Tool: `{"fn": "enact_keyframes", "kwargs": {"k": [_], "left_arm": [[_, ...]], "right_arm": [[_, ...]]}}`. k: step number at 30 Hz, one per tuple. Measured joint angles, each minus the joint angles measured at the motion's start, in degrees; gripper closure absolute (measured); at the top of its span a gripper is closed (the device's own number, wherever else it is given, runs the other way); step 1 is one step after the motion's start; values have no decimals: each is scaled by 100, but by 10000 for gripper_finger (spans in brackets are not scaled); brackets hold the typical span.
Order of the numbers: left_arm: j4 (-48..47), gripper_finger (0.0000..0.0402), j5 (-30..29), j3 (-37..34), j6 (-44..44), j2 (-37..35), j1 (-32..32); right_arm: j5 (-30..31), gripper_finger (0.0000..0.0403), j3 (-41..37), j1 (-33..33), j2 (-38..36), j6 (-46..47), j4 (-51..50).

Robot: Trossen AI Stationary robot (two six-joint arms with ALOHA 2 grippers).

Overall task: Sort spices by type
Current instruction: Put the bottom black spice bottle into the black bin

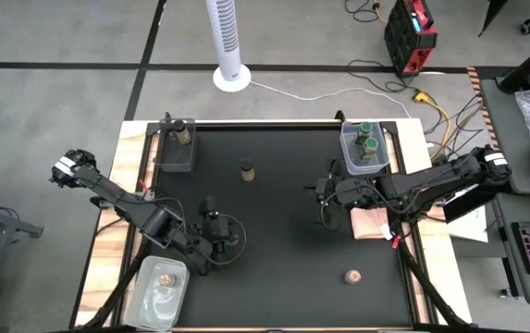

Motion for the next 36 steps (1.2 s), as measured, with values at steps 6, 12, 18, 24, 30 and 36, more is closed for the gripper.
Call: {"fn": "enact_keyframes", "kwargs": {"k": [6,12,18,24,30,36], "left_arm": [[0,211,38,-4,-12,0,0],[-73,136,156,-13,-91,-2,0],[-146,68,260,-17,-287,0,-2],[-372,52,250,-55,-678,0,39],[-199,59,389,-455,-821,0,55],[-26,61,362,-782,-950,0,59]], "right_arm": [[4,394,-99,0,0,16,73],[5,394,-208,0,0,14,295],[8,394,-218,0,0,11,299],[9,394,-218,-22,0,-3,298],[9,394,-237,-101,0,-6,296],[9,394,-271,-209,2,1,296]]}}
